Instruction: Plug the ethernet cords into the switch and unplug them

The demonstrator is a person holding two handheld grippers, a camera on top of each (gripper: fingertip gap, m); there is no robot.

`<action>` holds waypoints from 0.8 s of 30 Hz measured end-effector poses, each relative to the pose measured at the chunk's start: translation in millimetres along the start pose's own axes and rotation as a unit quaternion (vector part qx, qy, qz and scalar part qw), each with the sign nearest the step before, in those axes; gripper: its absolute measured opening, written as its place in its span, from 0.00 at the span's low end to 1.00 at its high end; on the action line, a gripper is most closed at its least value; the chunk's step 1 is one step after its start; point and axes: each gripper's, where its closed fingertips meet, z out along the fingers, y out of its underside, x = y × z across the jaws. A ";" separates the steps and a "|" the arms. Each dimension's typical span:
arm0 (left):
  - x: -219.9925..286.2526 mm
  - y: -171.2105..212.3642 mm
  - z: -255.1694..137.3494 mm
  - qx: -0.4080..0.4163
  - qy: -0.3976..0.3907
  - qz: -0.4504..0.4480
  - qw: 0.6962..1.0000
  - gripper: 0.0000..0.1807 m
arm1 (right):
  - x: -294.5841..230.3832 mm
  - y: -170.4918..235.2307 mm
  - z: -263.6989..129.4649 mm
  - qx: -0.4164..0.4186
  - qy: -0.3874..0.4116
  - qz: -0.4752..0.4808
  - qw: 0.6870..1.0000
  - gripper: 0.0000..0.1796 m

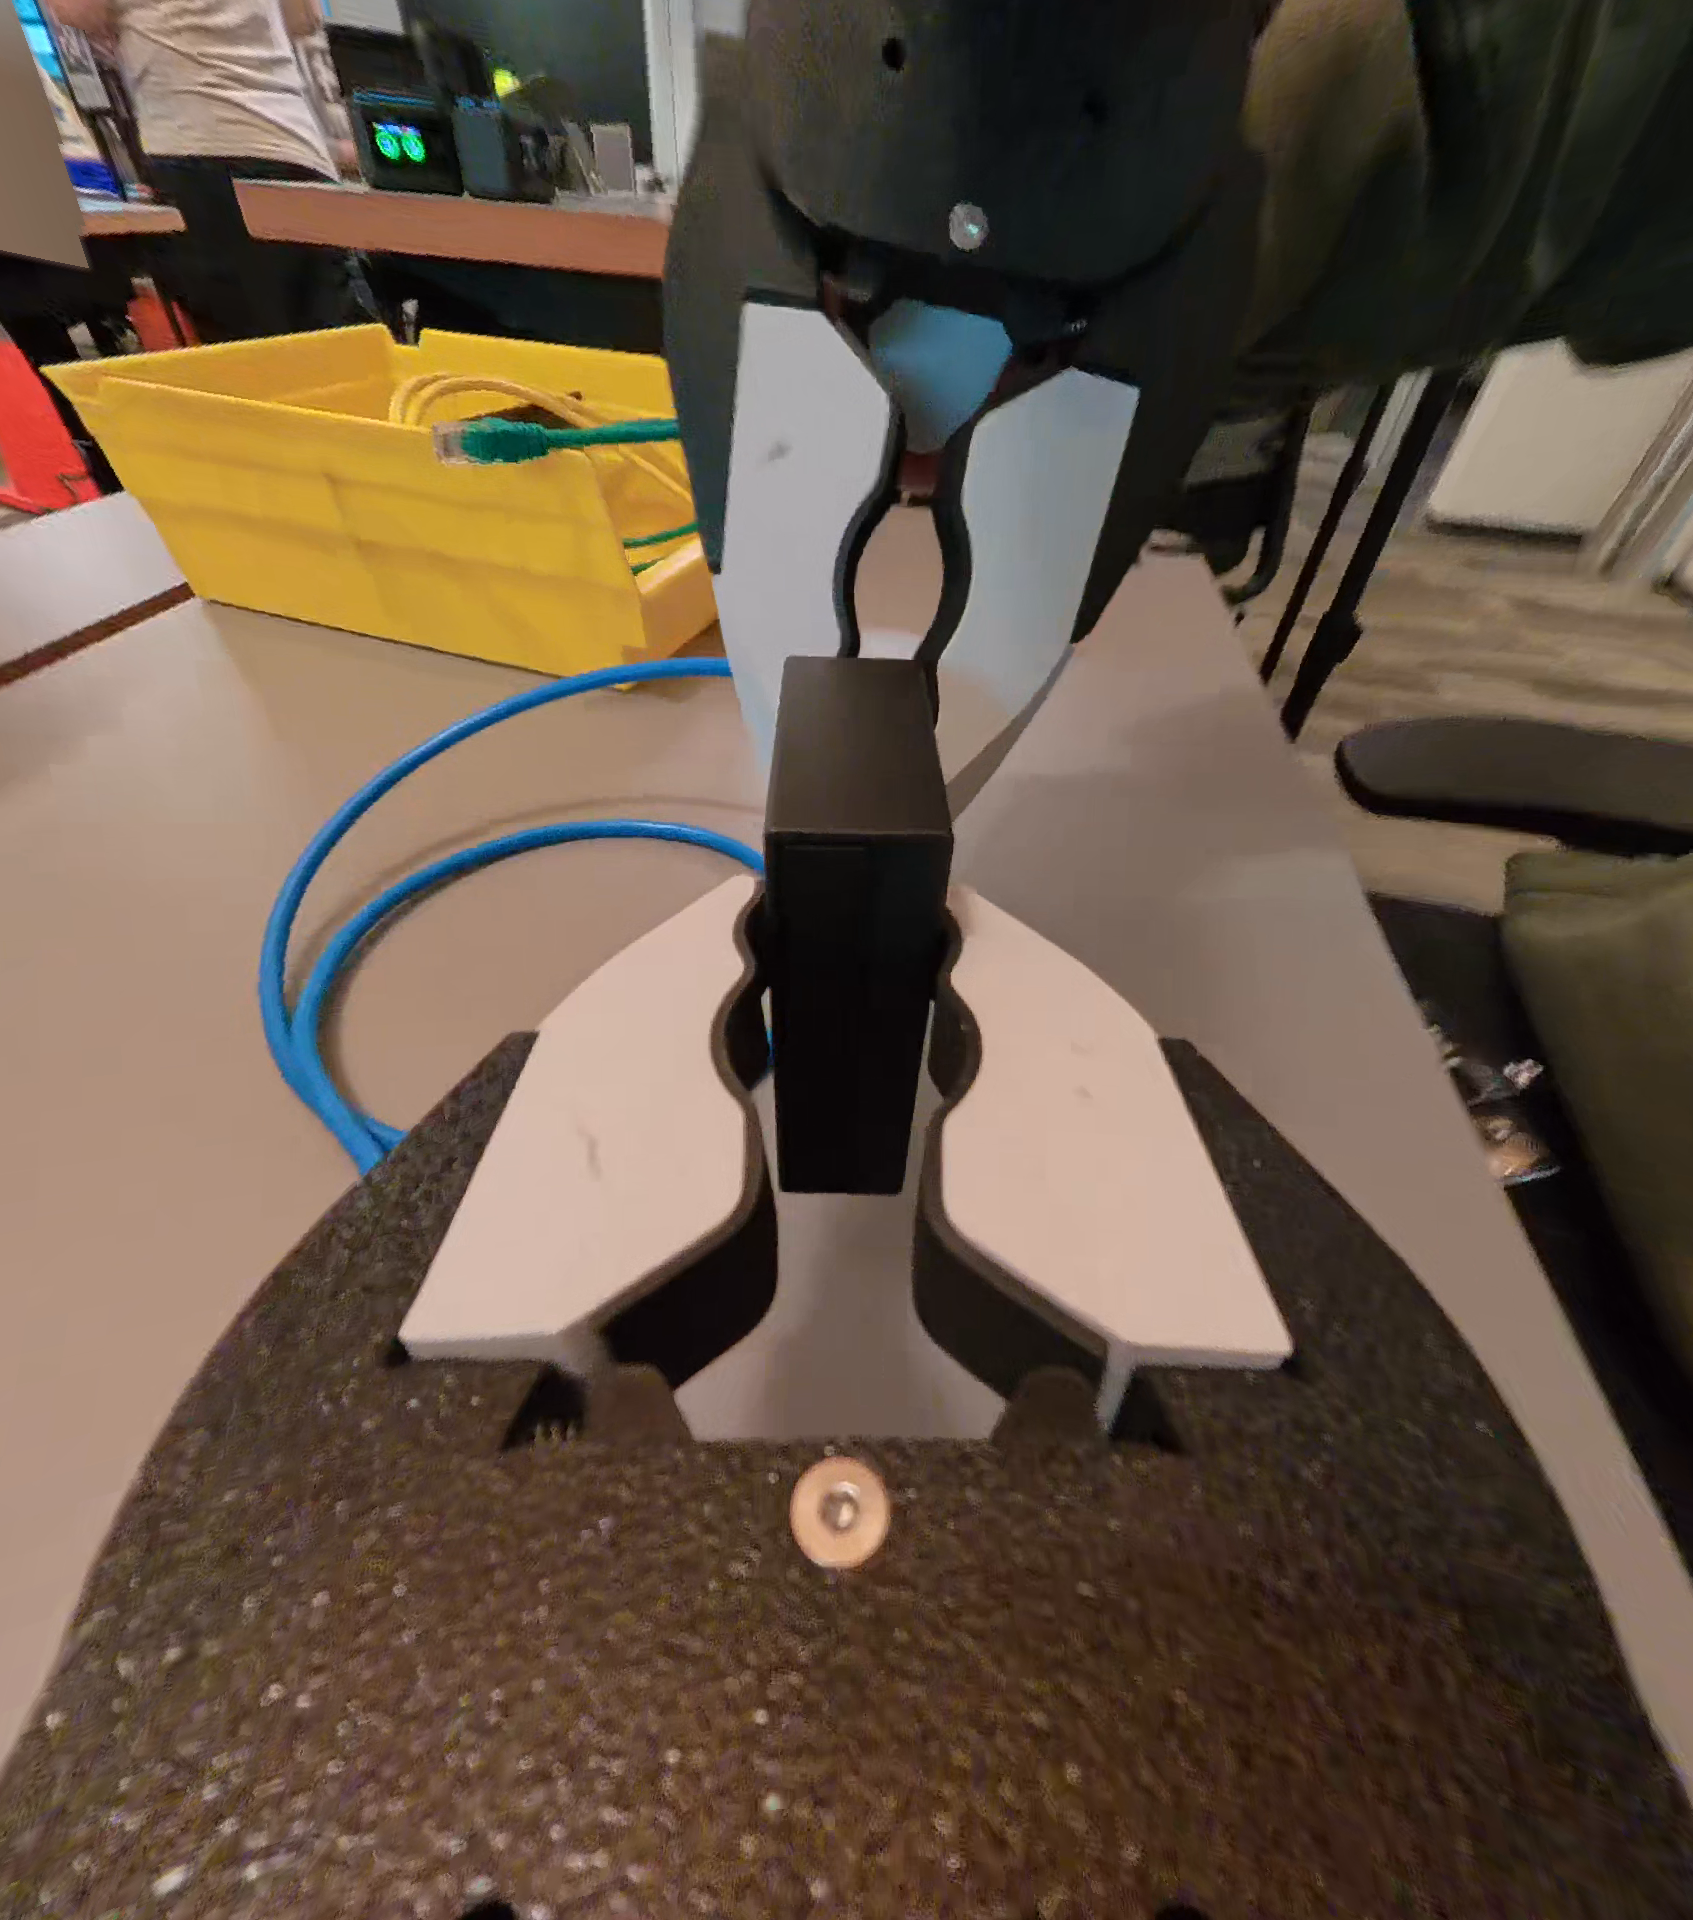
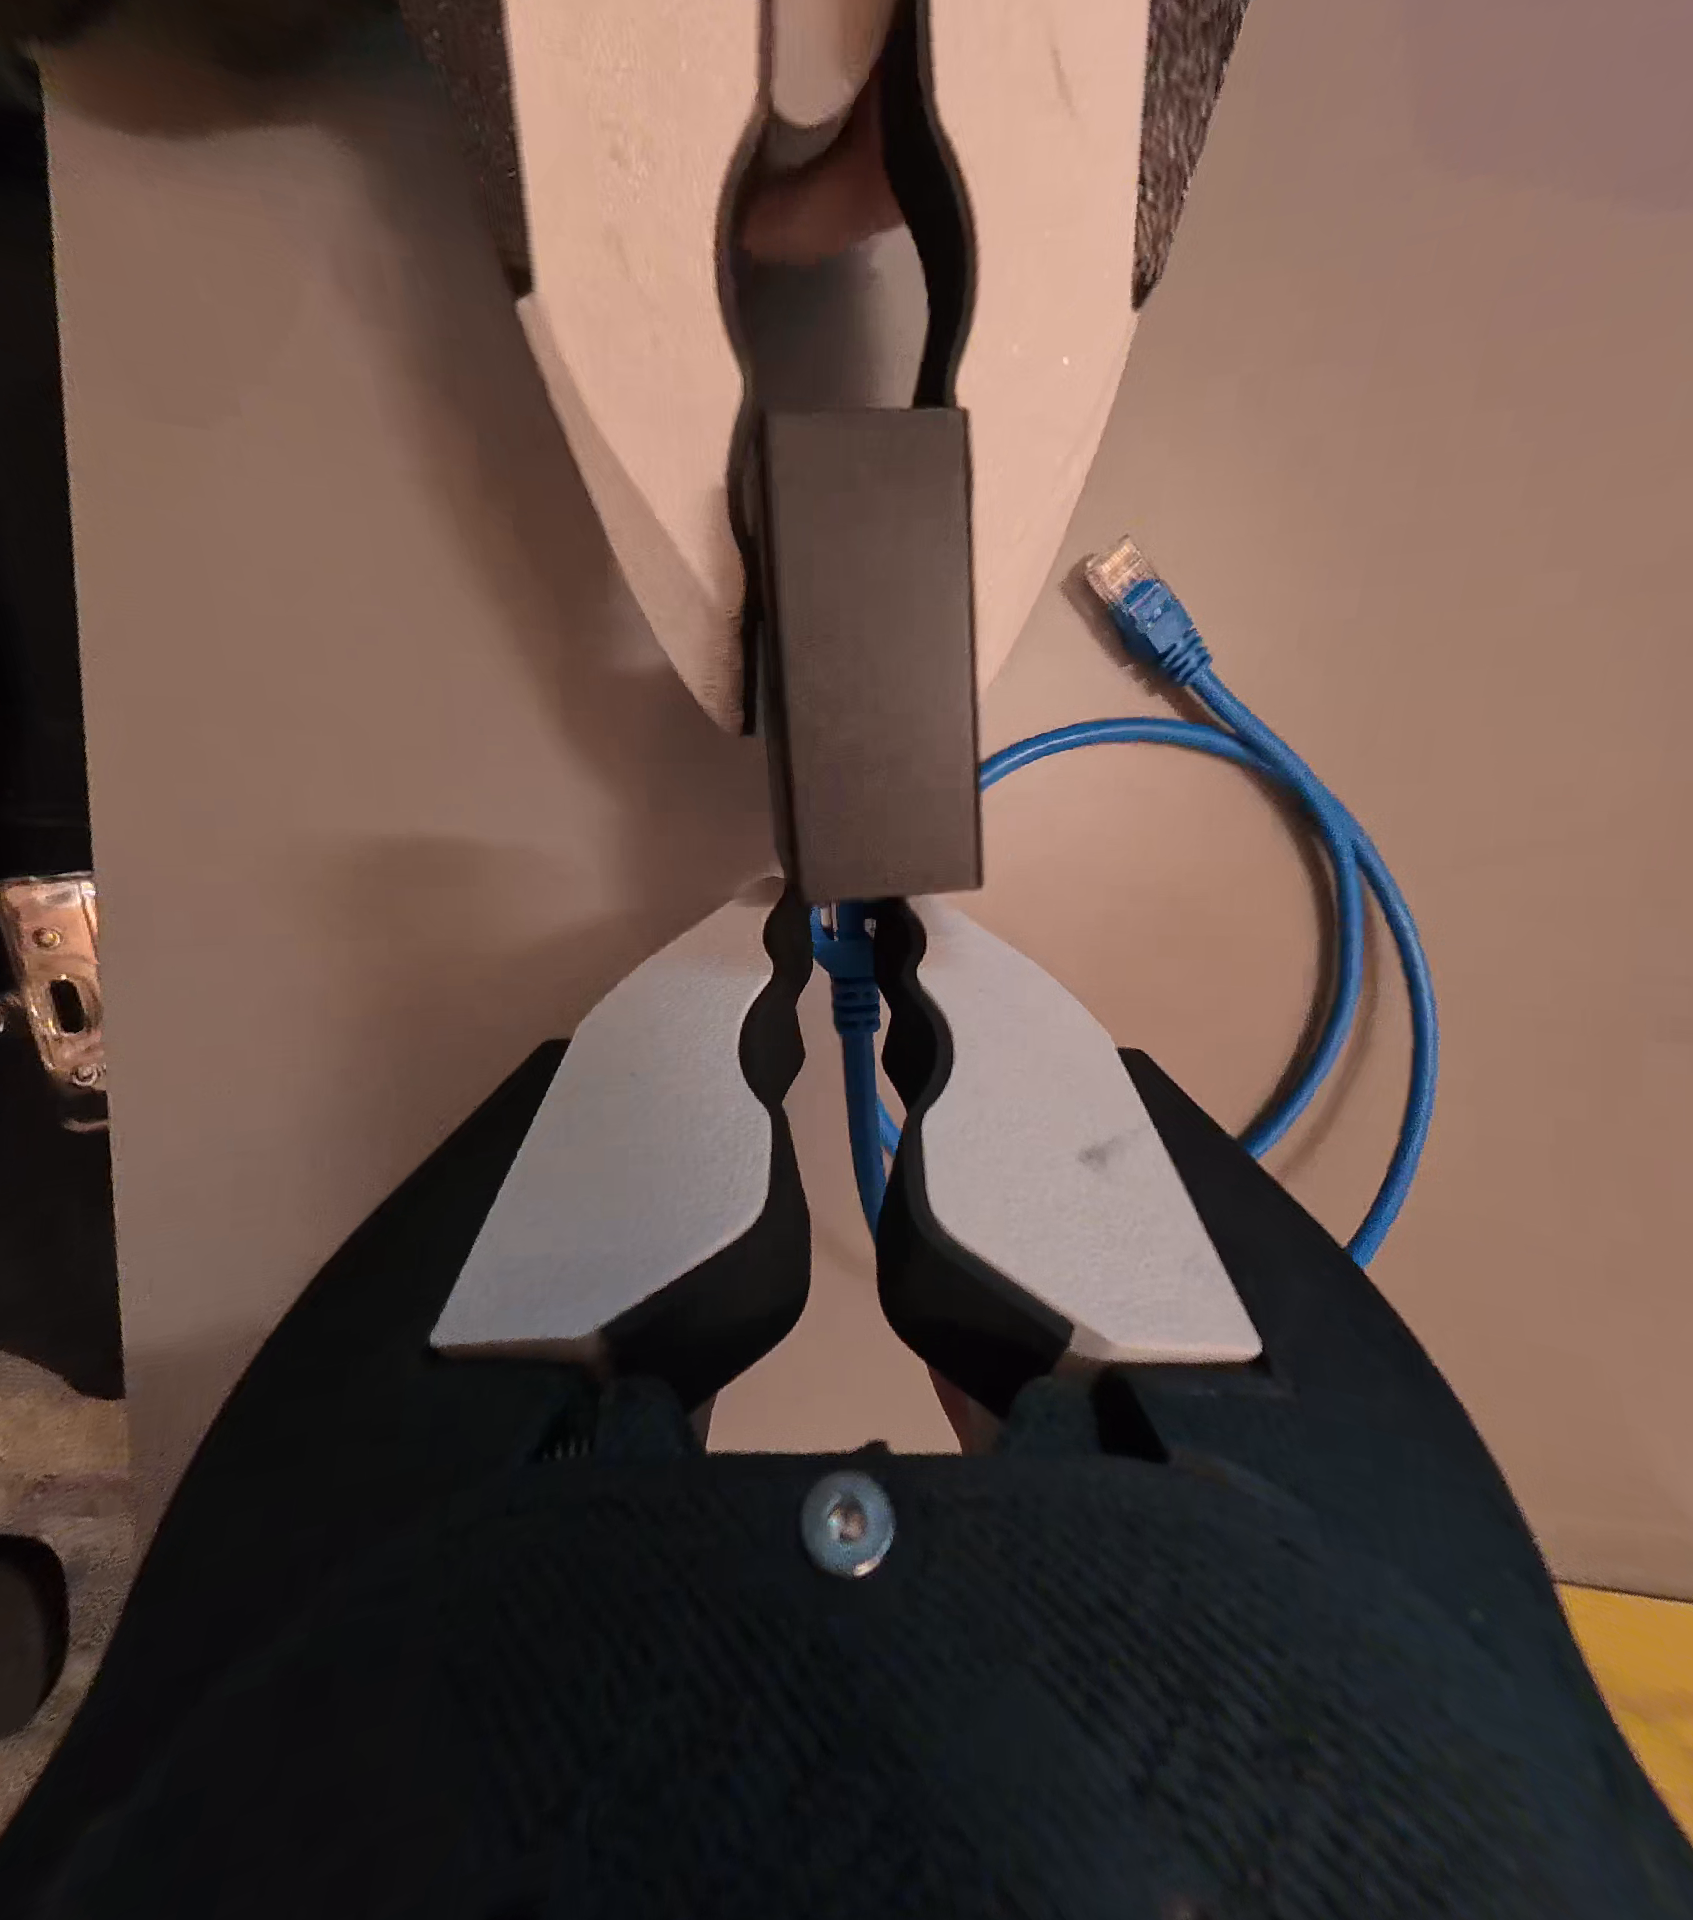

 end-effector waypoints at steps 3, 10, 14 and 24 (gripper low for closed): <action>-1.1 1.2 1.9 -0.019 -0.017 0.012 1.000 0.15 | 1.5 2.0 1.1 0.009 0.002 0.008 1.000 0.08; -1.7 0.4 4.9 -0.010 -0.032 0.081 0.996 0.15 | 10.1 25.7 3.9 -0.031 0.022 0.014 0.999 0.08; -22.9 -27.3 -26.4 0.064 -0.073 0.047 0.994 0.15 | 6.6 14.9 -13.3 0.018 0.017 0.027 0.999 0.08; -42.4 -35.9 -54.3 0.094 -0.118 -0.007 0.989 0.15 | 66.1 0.9 -123.4 0.108 0.111 0.074 0.985 0.07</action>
